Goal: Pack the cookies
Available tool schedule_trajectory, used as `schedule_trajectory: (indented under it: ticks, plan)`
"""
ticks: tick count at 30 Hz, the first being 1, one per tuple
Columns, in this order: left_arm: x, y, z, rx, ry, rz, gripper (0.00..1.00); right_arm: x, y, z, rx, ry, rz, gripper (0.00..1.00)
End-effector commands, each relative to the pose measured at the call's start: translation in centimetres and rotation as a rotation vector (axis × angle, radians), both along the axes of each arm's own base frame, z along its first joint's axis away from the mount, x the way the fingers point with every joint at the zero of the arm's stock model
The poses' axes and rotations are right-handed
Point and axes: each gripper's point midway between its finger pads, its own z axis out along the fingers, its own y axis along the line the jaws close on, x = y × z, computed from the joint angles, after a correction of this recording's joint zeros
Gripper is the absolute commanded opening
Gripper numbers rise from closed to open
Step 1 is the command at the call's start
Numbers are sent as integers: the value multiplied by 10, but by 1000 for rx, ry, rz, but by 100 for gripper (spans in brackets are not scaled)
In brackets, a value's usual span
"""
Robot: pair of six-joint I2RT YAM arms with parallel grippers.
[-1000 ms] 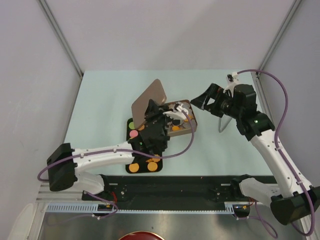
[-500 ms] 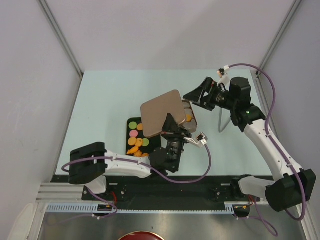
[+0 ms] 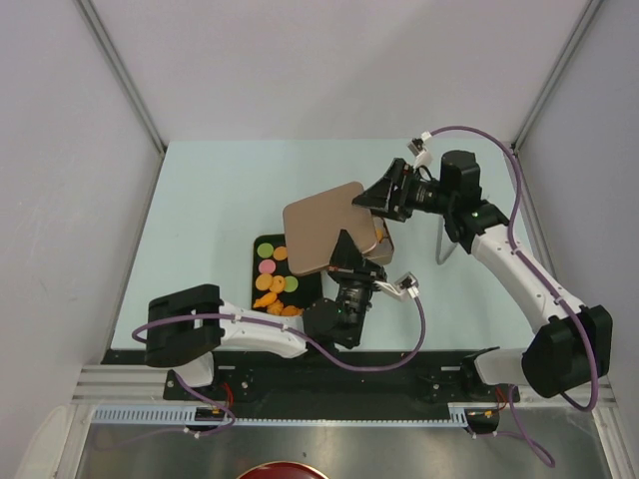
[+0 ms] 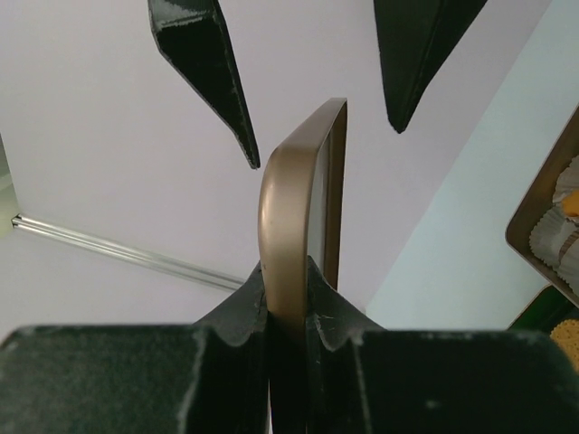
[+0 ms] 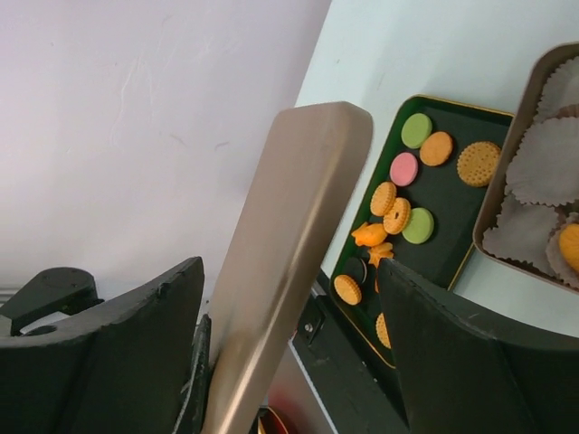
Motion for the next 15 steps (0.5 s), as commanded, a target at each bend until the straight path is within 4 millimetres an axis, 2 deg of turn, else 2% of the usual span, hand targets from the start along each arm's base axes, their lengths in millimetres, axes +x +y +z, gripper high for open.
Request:
schedule_trajectory:
  ticks: [1,6,10,12,15]
  plan:
    - [-10,8,31,-238,-72,-33,0,-1,9,14,49,-50,60,79]
    - [-16,1,33,-249,-88,-43,0,4,13,6,55,-14,74,67]
    - [-18,1,36,-262,-92,-43,0,4,13,-4,39,14,84,52]
    - [-18,3,39,-275,-95,-42,0,4,12,-10,24,22,89,47]
    - [-18,5,41,-284,-95,-40,0,4,10,-22,-6,52,83,32]
